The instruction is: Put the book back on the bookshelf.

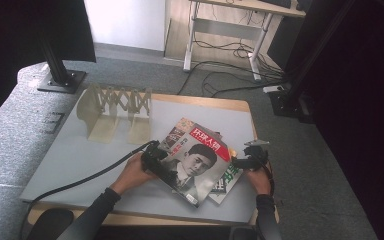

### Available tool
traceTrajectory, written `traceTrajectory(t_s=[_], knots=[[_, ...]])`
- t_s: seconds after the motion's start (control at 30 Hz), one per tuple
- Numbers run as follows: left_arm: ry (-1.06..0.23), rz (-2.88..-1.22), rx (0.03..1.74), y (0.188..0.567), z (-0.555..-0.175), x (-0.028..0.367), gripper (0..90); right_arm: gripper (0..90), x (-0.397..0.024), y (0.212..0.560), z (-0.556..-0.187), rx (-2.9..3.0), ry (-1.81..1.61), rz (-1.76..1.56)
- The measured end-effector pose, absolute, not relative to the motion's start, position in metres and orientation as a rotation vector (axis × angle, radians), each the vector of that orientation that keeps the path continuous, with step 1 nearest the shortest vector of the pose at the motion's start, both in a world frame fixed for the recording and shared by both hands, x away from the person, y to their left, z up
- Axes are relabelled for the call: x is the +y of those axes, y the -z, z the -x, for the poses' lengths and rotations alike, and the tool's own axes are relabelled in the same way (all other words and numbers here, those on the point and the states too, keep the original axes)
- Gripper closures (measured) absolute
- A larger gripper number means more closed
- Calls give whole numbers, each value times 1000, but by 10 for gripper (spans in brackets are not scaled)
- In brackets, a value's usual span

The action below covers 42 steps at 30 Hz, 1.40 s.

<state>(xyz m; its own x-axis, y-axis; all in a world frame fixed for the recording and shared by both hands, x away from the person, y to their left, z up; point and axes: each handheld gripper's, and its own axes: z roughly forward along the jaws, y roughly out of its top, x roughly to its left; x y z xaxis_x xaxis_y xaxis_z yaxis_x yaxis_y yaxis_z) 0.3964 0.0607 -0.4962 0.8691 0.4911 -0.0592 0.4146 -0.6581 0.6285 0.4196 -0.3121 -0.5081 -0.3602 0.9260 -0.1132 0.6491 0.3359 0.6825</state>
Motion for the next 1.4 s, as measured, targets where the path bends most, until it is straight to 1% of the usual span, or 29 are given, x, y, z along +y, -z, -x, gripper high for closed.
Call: traceTrajectory(t_s=[0.43, 0.6, 0.7, 0.9, 1.1, 1.2, 1.4], knots=[[-167, -2349, 632, 499, -380, 62, 33, 97, -308, 506, -434, 2114, -728, -1372], [-193, -2327, 602, 494, -378, 67, 89, 105, -312, 499, -429, 2110, -778, -1377], [-179, -2306, 606, 491, -378, 73, 104, 105, -314, 495, -425, 2113, -789, -1377], [-193, -2292, 657, 493, -376, 92, 105, 105, -314, 490, -416, 2128, -826, -1367], [-198, -2265, 714, 501, -373, 114, 113, 104, -306, 486, -411, 2145, -863, -1353], [-207, -2264, 720, 504, -371, 116, 108, 104, -301, 487, -412, 2160, -863, -1346], [-184, -2237, 738, 511, -372, 120, 123, 95, -294, 491, -413, 2183, -875, -1356]])
